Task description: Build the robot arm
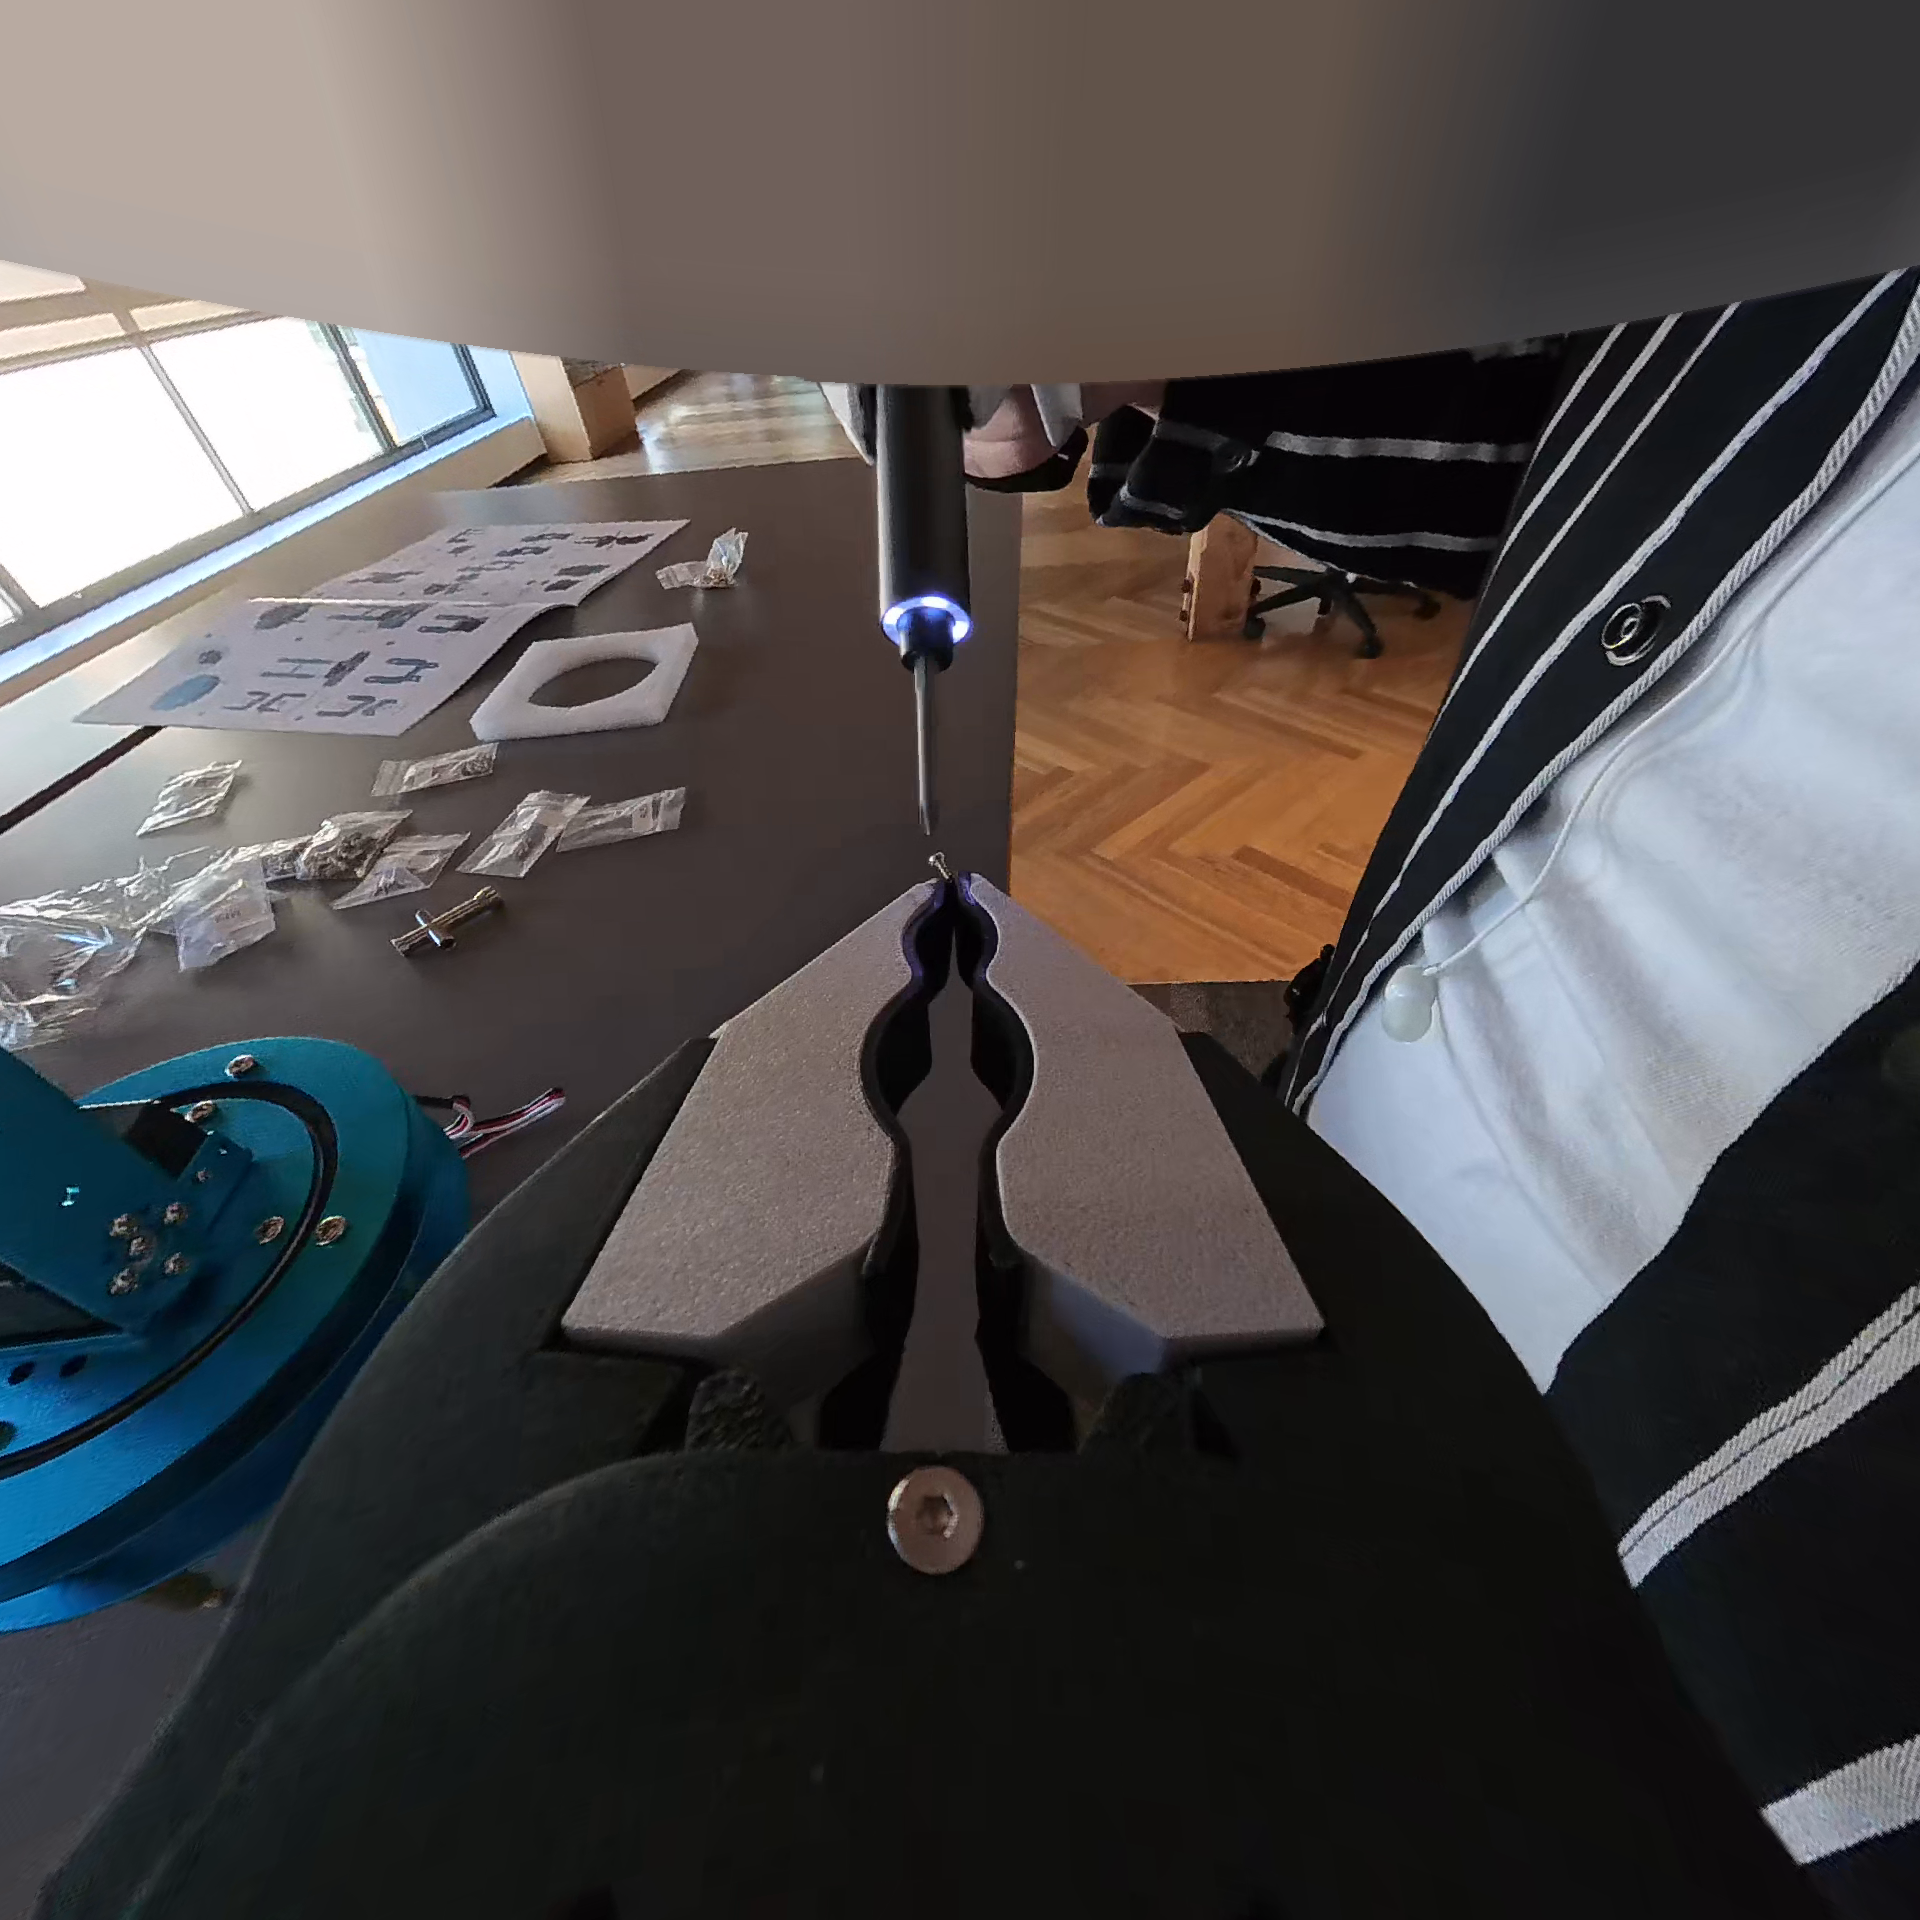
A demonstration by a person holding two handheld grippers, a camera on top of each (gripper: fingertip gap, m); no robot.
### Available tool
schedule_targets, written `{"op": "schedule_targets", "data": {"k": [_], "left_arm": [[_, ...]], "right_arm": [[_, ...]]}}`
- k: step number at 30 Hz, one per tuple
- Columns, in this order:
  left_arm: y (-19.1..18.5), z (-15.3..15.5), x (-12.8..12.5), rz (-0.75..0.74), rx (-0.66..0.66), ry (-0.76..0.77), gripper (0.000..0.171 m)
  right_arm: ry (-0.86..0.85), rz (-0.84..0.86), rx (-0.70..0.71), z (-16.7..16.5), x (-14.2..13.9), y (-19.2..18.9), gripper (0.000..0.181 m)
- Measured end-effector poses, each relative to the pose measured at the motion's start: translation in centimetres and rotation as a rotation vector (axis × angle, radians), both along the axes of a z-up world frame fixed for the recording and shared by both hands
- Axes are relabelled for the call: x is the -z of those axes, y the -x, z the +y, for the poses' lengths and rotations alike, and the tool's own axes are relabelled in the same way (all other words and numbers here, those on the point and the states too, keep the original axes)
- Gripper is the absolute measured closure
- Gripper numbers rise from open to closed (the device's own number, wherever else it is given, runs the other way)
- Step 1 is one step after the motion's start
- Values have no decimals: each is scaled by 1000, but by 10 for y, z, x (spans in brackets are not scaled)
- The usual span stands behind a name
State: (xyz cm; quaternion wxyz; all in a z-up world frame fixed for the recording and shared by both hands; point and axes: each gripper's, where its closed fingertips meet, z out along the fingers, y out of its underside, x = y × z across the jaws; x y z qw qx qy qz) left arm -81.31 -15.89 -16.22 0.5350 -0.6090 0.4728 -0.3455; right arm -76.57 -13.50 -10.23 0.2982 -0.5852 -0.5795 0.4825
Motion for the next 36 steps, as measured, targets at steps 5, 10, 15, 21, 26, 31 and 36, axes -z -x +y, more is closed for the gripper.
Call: {"op": "schedule_targets", "data": {"k": [5, 10, 15, 21, 26, 31, 36], "left_arm": [[-1, -3, -1, -8, 0, -10, 171], [-2, -7, -2, -10, 7, -14, 171], [-5, -15, -7, -50, 53, -5, 171], [-4, -18, -20, -144, 135, 91, 171], [-6, -22, -23, -175, 172, 120, 171], [-10, -26, -21, -165, 192, 124, 171], [-11, -26, -22, -166, 197, 122, 171]], "right_arm": [[6, 6, -2, -3, -1, -2, 164], [38, -1, -12, -4, 2, -4, 164], [145, 34, -28, -4, -1, -7, 164], [295, 80, -64, 3, -4, -11, 163], [290, 67, -82, -1, -2, -9, 163], [300, 71, -89, -2, -3, -10, 163], [298, 64, -101, -4, -2, -10, 163]]}}
